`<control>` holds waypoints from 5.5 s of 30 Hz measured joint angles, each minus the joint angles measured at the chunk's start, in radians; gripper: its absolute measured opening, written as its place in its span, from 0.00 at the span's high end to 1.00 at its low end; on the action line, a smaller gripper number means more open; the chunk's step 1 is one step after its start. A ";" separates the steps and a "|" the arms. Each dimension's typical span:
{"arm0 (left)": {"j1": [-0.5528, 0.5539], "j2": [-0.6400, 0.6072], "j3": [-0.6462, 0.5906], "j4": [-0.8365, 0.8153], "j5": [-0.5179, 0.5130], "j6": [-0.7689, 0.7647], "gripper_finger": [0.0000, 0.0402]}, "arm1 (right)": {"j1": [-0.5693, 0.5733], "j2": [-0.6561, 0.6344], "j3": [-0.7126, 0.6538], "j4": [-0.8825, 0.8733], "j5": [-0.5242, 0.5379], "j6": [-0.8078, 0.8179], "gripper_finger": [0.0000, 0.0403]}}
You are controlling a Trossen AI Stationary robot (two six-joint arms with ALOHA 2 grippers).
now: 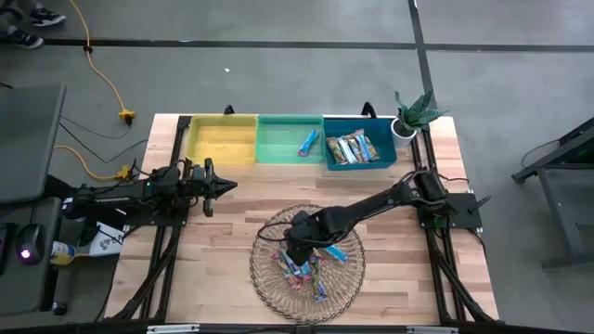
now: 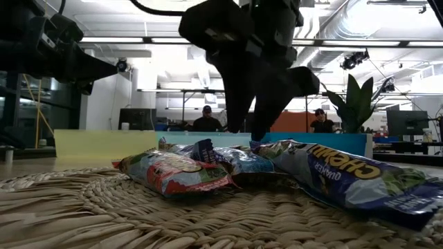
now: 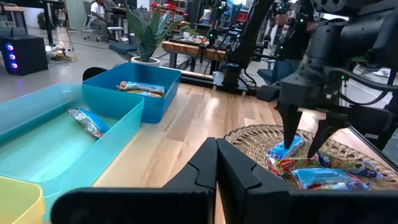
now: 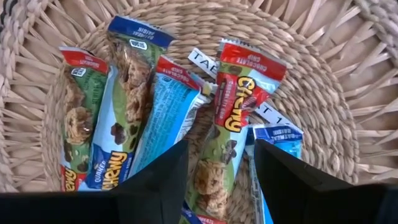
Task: Pick and place Granola Bars by type
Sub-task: Put the red granola bar into the light green bin
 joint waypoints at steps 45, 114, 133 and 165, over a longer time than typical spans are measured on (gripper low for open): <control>0.000 0.000 0.000 0.000 0.000 0.000 1.00 | -0.013 0.079 0.000 0.048 -0.044 -0.004 0.83; 0.000 0.000 0.000 0.000 0.000 0.000 1.00 | -0.656 -0.235 0.217 0.747 0.041 -0.786 0.90; 0.000 0.000 0.000 0.000 0.000 0.000 1.00 | -0.748 0.162 0.539 0.303 0.034 -0.575 0.90; 0.000 0.000 0.000 0.000 0.000 0.000 1.00 | -0.746 0.278 0.507 -0.067 0.094 -0.449 0.72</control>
